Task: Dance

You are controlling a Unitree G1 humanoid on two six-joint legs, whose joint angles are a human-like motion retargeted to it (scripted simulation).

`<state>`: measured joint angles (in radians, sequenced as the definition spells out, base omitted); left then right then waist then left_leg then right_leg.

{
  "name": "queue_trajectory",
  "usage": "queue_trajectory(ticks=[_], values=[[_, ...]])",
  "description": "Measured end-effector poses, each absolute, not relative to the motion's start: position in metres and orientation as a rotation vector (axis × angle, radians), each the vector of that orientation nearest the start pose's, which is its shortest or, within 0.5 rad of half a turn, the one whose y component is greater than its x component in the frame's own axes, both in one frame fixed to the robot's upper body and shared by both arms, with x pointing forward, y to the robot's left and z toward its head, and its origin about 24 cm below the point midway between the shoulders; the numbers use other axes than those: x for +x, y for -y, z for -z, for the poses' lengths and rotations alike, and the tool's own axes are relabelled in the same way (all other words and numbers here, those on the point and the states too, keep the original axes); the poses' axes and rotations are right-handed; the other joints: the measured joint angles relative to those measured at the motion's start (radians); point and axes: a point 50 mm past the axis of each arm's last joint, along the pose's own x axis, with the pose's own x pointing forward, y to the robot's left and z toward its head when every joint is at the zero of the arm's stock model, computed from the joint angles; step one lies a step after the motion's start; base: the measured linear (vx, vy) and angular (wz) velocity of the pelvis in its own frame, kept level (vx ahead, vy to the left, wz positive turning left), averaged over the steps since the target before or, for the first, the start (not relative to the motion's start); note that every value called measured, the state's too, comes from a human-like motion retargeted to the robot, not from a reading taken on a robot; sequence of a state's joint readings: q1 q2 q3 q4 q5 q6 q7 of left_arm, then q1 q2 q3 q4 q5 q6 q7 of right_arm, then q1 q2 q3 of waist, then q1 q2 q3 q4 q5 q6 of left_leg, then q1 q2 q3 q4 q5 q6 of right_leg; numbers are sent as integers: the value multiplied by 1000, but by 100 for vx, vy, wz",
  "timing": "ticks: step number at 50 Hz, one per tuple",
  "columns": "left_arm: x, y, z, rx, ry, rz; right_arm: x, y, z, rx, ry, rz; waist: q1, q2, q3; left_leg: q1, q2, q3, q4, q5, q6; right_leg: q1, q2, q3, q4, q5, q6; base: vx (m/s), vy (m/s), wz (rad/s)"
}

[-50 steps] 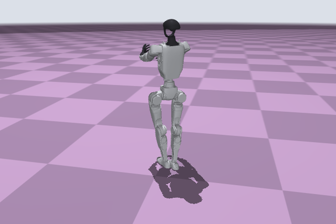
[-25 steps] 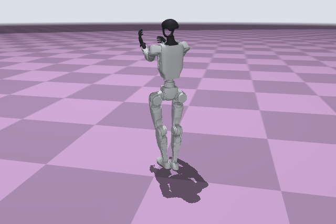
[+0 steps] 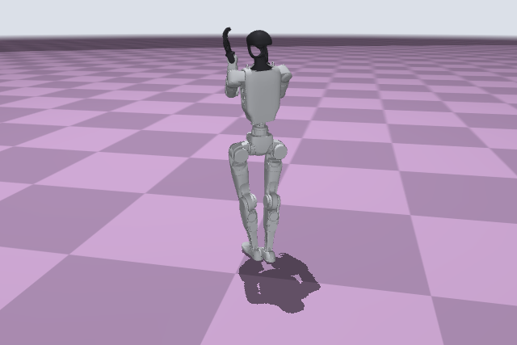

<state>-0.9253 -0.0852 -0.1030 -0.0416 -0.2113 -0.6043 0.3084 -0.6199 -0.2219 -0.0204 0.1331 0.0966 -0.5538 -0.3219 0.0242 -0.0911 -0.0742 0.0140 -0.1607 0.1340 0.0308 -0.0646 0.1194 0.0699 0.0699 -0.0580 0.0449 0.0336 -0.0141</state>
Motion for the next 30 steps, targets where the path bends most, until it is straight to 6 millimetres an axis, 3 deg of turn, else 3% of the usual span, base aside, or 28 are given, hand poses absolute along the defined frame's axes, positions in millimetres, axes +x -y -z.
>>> queue_trajectory(ticks=[7, 18, 23, 30], values=[[244, -79, -338, -601, 1453, 174, 301, 167, -241, 51, 1054, 146, -10, 1, -2, -4, 7, 17, -4, -3, -5, -12, 3, 11, 3, 6, -2, 0, 1, -1], [237, -80, -342, -622, 1467, 187, 296, 168, -243, 68, 1067, 144, -19, 4, -5, -7, 17, 39, -11, -2, -17, -24, 5, 18, 6, 11, -2, 0, 1, 0], [227, -87, -349, -608, 1537, 184, 277, 177, -262, 132, 1186, 198, -21, 7, -2, -12, 19, 39, -12, -1, -19, -31, 5, 20, 9, 12, -2, 0, -1, 1], [208, -93, -364, -567, 1638, 235, 234, 188, -302, 210, 1422, 225, -24, 10, -5, -24, 23, 42, -13, 4, -23, -43, 3, 26, 9, 16, -2, 1, -2, 1]])
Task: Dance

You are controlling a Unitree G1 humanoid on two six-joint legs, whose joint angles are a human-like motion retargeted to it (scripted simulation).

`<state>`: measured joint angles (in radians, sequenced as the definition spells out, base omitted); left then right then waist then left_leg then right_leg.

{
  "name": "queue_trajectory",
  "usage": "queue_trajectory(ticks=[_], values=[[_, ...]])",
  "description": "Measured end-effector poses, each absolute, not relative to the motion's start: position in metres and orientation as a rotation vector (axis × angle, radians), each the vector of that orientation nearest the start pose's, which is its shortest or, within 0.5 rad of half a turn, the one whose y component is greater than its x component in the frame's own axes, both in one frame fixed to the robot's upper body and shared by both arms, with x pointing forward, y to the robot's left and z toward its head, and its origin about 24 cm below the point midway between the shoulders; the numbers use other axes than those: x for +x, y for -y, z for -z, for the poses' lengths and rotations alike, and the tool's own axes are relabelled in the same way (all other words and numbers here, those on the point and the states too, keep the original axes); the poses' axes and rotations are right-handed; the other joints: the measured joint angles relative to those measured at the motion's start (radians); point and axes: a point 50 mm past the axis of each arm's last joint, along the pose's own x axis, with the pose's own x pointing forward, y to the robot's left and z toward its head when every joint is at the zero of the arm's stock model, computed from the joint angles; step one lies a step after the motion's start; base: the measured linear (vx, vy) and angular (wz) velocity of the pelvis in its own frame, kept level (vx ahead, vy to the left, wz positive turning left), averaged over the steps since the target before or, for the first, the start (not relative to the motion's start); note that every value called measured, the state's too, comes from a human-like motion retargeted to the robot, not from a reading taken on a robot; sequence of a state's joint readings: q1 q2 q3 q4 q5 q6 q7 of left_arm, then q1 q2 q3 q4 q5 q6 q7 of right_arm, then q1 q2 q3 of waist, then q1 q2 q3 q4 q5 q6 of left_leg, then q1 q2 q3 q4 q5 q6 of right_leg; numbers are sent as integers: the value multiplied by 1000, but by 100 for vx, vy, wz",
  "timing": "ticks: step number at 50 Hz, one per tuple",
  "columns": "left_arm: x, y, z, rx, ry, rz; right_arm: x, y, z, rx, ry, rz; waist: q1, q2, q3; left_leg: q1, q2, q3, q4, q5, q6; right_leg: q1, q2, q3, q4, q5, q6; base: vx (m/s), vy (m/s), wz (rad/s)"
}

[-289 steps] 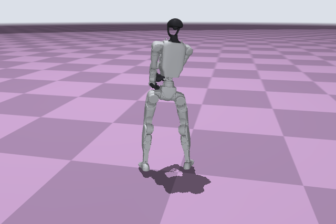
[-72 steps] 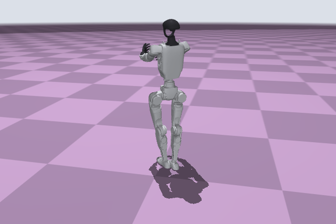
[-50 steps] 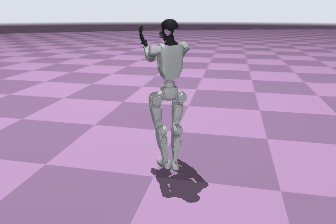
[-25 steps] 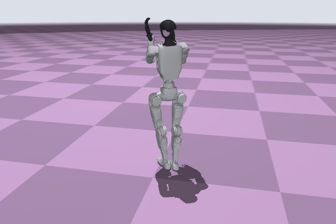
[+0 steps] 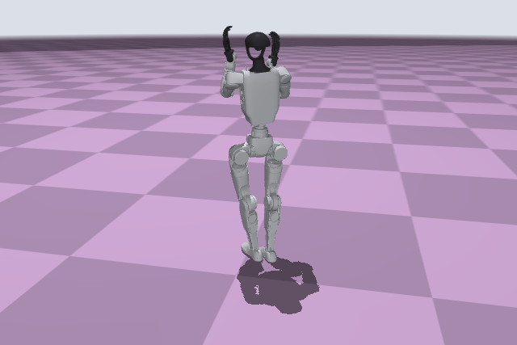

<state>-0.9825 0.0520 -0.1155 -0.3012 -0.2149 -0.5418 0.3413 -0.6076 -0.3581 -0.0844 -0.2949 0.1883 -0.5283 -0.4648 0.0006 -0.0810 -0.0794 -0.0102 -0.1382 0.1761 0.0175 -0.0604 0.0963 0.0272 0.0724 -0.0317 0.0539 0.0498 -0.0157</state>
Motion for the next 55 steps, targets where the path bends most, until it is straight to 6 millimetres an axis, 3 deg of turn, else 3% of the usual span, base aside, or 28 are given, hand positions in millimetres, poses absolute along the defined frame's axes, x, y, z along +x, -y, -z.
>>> queue_trajectory(ticks=[8, 15, 33, 43, 48, 55], values=[[192, -99, -378, -488, 1751, 231, 200, 182, -333, 211, 1563, 73, -11, 1, -9, -3, 2, 6, 1, -2, 1, -8, 0, 13, 3, 5, -1, 0, 0, 0], [187, -103, -382, -418, 1813, 194, 185, 177, -346, 90, 1634, 31, -22, 2, -17, -1, 5, 13, 0, -10, 0, -11, 3, 25, 3, 11, -4, 0, 0, 0], [186, -96, -384, -300, 1874, 27, 187, 163, -353, -79, 1636, 40, -10, 0, -21, -1, 0, 5, 9, -11, -6, -8, 1, 21, 6, 9, -12, 1, 1, 2], [183, -100, -381, -262, 1931, -24, 196, 167, -355, -49, 1616, 55, 4, 0, -13, -3, -4, -13, 13, 0, -8, 1, -4, -5, 4, 5, -18, 1, 2, 5], [207, -115, -373, -184, 1814, -140, 223, 193, -336, 56, 1501, 279, 11, 4, -1, 1, -11, -23, 17, 3, -7, 13, -6, -19, 2, 3, -22, 1, 3, 9], [283, -136, -335, -86, 1440, -284, 280, 246, -268, 202, 1162, 656, 19, 5, 9, 20, -15, -42, 21, 3, -15, 38, -7, -45, 3, -3, -25, 3, 9, 28]])
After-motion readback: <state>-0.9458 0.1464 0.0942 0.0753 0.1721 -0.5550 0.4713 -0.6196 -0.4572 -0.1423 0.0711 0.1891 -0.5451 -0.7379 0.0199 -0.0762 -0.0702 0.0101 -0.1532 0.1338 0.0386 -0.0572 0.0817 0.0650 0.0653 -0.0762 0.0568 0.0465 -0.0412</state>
